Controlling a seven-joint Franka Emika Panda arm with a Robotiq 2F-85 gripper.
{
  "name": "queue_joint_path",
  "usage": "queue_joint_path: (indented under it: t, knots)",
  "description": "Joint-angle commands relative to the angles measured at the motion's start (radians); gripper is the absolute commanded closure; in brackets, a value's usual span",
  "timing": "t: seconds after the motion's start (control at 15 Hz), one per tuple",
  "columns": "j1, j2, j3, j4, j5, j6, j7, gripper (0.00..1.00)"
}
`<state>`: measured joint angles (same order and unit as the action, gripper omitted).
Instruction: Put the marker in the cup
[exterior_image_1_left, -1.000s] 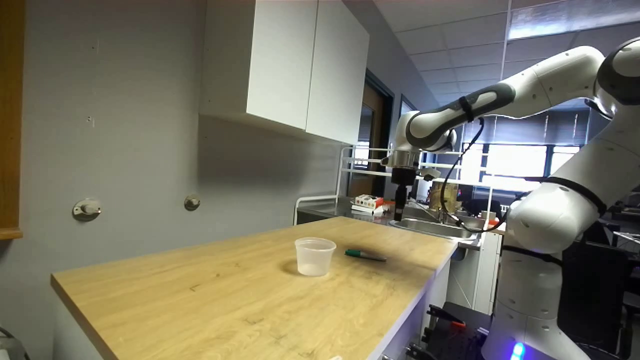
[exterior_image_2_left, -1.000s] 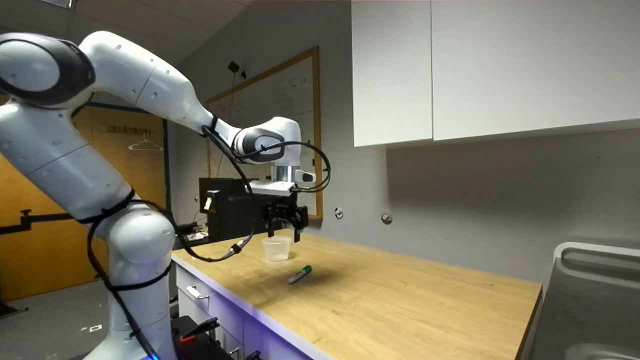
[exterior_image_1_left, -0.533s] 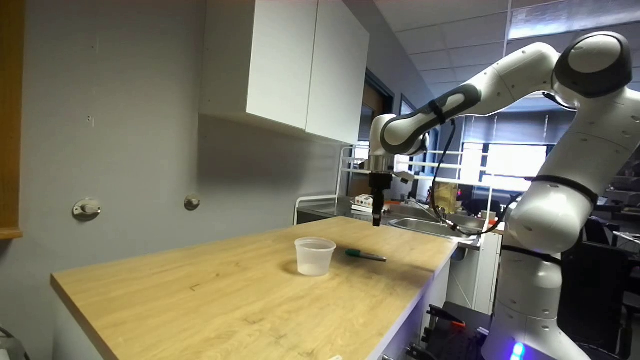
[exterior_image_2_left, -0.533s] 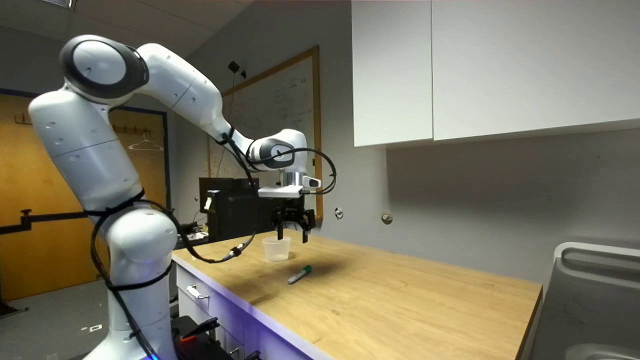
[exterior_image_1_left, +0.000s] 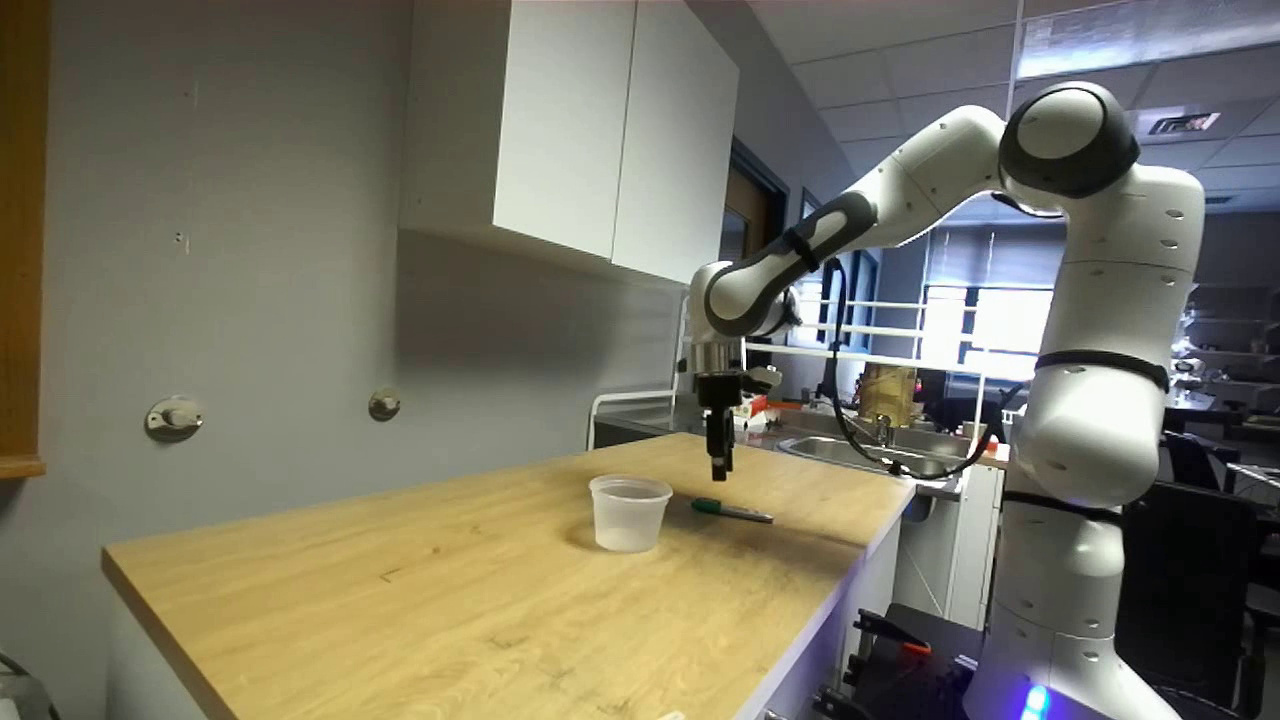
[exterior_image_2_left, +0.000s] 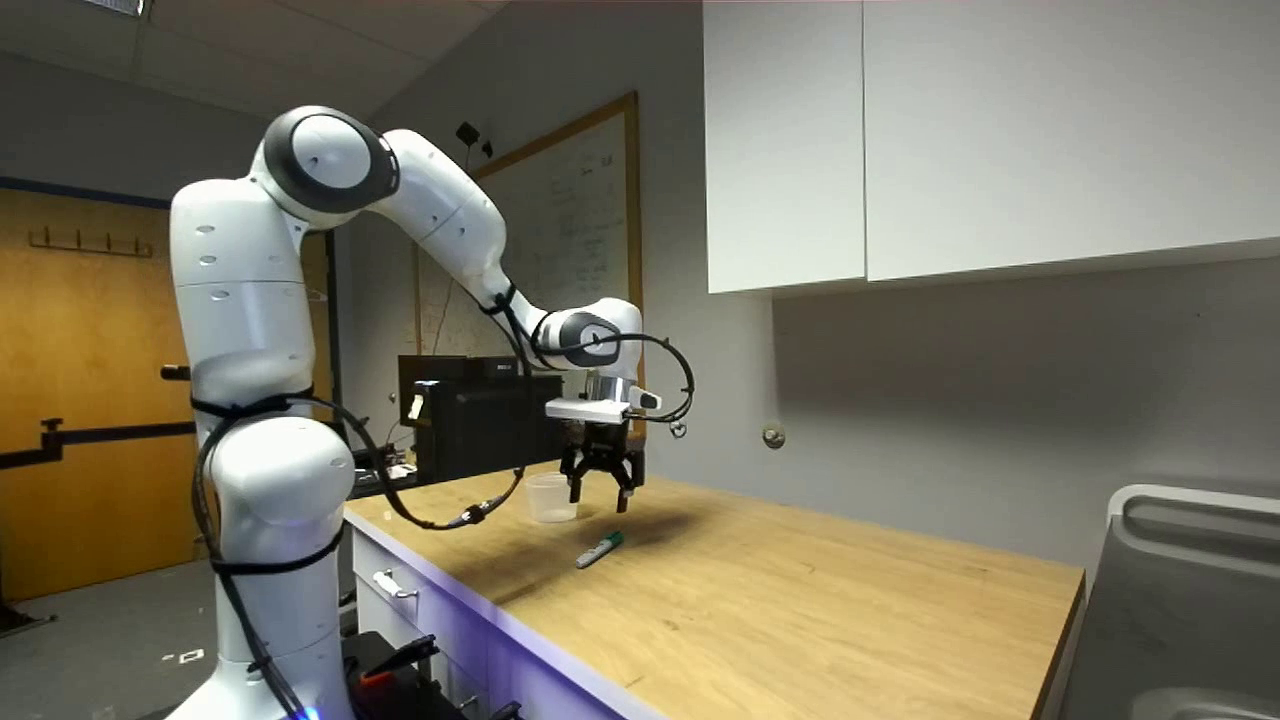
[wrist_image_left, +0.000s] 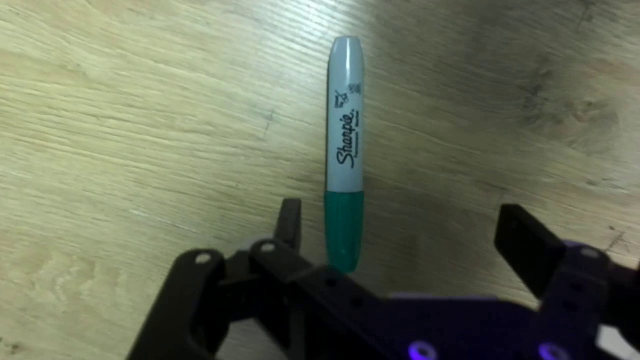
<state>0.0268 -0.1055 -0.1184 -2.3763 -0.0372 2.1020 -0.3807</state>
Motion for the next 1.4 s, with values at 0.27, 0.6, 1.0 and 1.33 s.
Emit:
queue_joint_path:
  t: [0.27,0.6,1.0,1.33]
  knots:
    - [-0.038,0.178,0.029,0.129,0.057,-0.088,-0.039,0.00]
    - [-0.060,0.246,0.038,0.161,0.044,-0.108,-0.020,0.25]
    - [-0.079,0.271,0.045,0.195,0.035,-0.140,-0.013,0.64]
    - [-0.073,0.243,0.052,0.211,0.020,-0.162,0.004,0.90]
